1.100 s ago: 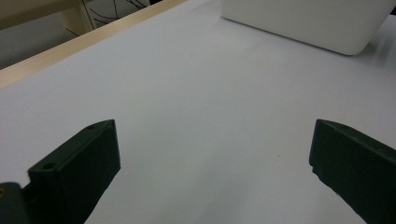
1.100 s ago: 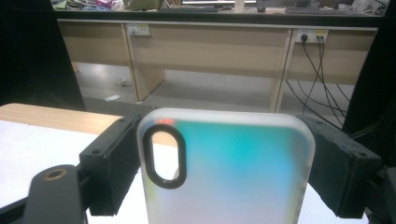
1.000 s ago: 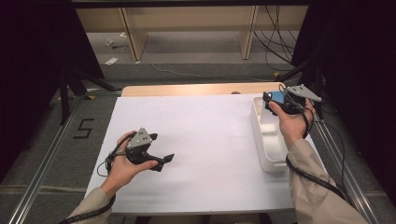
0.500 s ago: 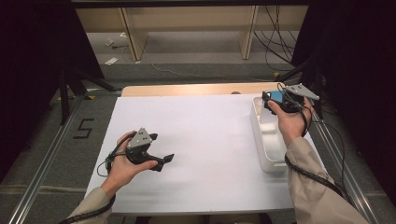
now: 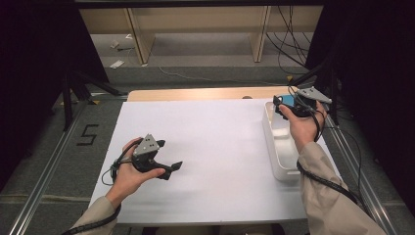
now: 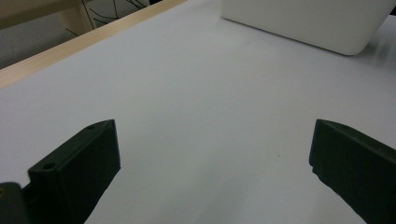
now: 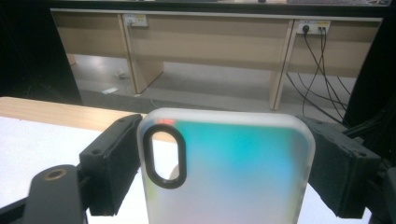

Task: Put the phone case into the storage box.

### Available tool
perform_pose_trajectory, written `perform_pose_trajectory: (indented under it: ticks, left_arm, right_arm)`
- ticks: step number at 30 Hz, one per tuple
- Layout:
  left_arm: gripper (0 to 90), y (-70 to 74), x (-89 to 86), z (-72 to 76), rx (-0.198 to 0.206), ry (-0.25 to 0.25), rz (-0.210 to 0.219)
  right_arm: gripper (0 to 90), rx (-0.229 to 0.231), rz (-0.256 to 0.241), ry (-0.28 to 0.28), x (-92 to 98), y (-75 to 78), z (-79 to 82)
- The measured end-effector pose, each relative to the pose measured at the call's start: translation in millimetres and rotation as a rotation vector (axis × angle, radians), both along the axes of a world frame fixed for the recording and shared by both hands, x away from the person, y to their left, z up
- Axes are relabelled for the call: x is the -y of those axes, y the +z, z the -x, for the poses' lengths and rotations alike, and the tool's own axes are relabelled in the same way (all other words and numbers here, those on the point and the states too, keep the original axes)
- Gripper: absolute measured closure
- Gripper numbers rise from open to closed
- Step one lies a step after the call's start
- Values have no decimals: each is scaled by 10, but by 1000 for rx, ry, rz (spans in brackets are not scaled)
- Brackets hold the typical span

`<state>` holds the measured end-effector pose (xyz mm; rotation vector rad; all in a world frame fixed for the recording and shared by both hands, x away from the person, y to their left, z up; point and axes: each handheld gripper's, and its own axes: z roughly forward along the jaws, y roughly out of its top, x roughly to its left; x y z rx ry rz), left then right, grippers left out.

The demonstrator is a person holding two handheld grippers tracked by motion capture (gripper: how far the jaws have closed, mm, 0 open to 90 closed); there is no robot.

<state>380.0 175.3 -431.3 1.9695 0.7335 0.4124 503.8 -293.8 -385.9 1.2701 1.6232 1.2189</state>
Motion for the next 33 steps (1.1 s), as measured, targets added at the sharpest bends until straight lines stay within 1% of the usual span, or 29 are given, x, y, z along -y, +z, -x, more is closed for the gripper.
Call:
perform_pose_trajectory:
  ticks: [16, 33]
  left_arm:
    - [13, -2, 3, 1, -1, -1, 1]
    - [13, -1, -1, -1, 0, -1, 1]
  right_arm:
    - [190, -6, 4, -9, 5, 7, -61]
    - [190, -21, 8, -18, -15, -25, -152]
